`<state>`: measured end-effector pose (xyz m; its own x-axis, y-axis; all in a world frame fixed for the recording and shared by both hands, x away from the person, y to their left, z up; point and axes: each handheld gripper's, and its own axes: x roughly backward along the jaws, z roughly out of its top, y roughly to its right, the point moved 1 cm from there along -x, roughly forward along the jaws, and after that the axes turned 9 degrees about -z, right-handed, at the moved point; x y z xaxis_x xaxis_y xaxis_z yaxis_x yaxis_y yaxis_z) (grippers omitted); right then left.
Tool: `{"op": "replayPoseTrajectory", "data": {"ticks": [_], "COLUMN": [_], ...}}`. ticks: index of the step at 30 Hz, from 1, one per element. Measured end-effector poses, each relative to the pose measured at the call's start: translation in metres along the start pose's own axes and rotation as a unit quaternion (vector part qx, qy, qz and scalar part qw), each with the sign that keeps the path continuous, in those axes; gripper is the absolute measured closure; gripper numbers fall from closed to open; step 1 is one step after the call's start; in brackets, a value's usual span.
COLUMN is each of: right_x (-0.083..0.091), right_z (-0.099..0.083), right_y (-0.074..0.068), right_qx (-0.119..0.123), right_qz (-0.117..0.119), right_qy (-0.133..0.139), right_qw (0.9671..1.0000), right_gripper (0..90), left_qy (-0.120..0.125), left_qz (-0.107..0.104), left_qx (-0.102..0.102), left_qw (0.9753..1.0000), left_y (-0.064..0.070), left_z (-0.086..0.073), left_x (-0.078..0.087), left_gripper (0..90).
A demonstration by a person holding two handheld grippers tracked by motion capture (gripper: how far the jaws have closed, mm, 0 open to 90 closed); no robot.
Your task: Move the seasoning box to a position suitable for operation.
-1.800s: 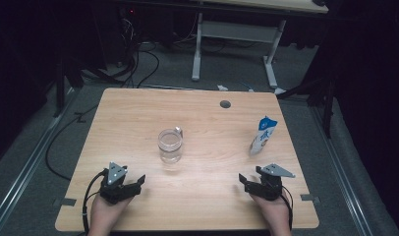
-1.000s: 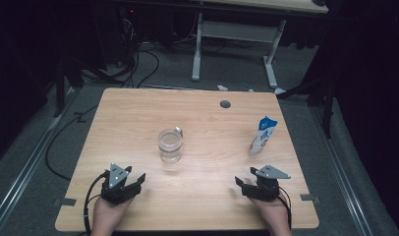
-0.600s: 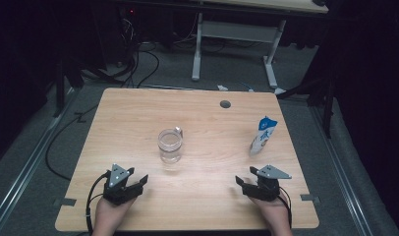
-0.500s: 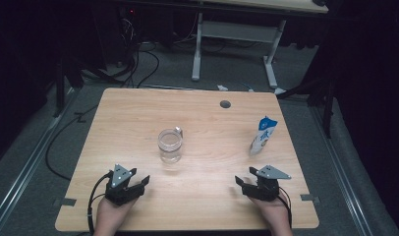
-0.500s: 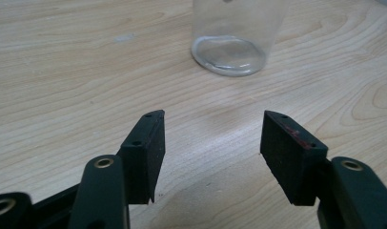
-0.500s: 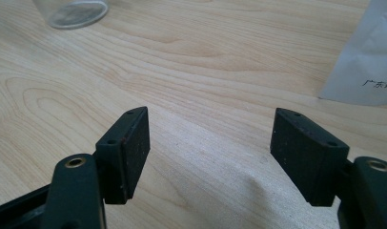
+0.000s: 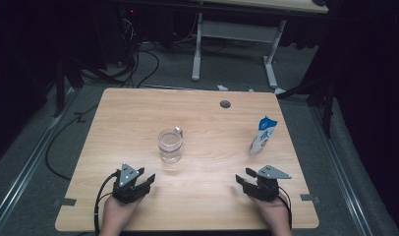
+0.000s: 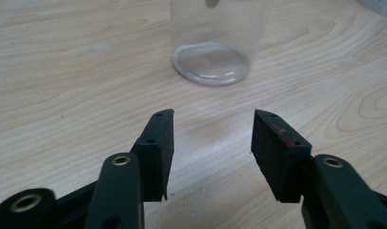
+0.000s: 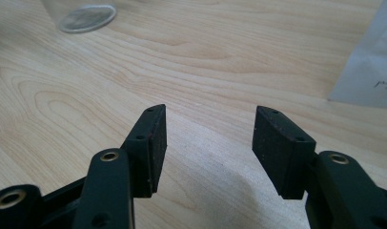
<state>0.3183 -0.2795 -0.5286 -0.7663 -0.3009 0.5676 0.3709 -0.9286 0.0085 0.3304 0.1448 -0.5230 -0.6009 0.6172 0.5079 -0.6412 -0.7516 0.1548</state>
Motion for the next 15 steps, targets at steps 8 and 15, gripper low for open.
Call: {"op": "replayPoseTrajectory", "data": {"ticks": [8,15], "right_x": [0.0,0.001], "right_z": [0.002,0.002], "right_y": [-0.006,-0.005], "right_qx": [-0.007,-0.007], "right_qz": [0.0,0.0], "right_qy": [-0.007,-0.007], "right_qw": [1.0,1.0], "right_gripper": [49.6,50.0], "left_qy": [-0.004,0.004], "left_qz": [-0.002,-0.001], "left_qx": [0.005,0.021], "left_qw": [1.0,0.9998], "left_y": [-0.002,-0.009], "left_z": [0.012,0.026], "left_x": [-0.001,-0.007], "left_gripper": [52.7,52.7]}}
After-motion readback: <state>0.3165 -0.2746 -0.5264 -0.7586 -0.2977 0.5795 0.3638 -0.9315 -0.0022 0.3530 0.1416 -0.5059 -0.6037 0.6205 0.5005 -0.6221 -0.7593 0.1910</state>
